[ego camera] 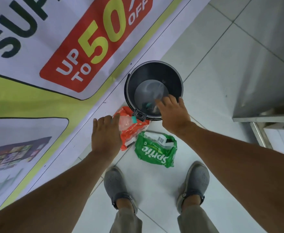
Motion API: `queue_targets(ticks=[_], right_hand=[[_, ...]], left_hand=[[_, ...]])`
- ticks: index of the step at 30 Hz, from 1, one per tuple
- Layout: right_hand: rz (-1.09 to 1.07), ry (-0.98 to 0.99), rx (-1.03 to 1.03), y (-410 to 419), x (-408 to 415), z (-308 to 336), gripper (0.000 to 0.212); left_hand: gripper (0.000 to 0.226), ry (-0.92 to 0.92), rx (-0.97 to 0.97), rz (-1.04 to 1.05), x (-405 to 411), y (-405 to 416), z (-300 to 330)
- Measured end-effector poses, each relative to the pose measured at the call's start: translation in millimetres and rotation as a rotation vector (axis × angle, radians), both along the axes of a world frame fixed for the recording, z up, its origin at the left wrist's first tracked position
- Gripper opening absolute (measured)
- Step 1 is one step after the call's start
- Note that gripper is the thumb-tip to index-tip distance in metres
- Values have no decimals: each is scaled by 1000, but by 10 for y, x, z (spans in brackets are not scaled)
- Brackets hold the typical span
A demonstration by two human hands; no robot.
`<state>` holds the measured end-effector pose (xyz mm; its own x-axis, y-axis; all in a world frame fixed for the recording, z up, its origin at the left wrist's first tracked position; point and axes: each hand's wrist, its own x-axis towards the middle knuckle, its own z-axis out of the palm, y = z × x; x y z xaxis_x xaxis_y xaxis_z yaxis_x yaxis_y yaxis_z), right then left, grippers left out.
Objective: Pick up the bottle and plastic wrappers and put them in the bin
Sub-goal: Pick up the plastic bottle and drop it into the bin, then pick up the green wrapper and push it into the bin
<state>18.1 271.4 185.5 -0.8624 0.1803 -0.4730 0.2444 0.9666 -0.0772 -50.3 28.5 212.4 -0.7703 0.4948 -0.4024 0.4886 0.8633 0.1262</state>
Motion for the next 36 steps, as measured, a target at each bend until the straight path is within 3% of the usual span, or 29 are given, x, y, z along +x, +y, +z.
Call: queue_targets(ticks=[5,12,15,19,22,27,31,33,36], right_hand=[[-65,28,8,168,517,16,84],[-80,-72,10,384,905,-99,90],[-89,-95,-8,394,1008,-96,87],[-114,-147,-61,282,1144,-59,83],[-81,-196,-137,92,1308,-131,79],[-27,-254,-161,-352,1641,-644,86],[-36,-284,-116,-660,1779,-1234,113],[-45,-289,-103,-745,1811,-1509,124],[-93,-290,-100,-812,1846,-1822,123]], left_hand=[[75,2,89,-120,-236,770,27],[78,38,39,-252,-333,1579,-166],[80,24,85,-237,-260,1581,-157],[57,89,281,-276,-40,1248,-60],[48,-23,406,-403,343,845,-157],[65,-218,197,-547,1029,241,-950],[120,-187,-64,-558,1223,92,-1634],[135,-160,-128,-566,1271,111,-1908],[127,-128,-143,-580,1314,132,-2207]])
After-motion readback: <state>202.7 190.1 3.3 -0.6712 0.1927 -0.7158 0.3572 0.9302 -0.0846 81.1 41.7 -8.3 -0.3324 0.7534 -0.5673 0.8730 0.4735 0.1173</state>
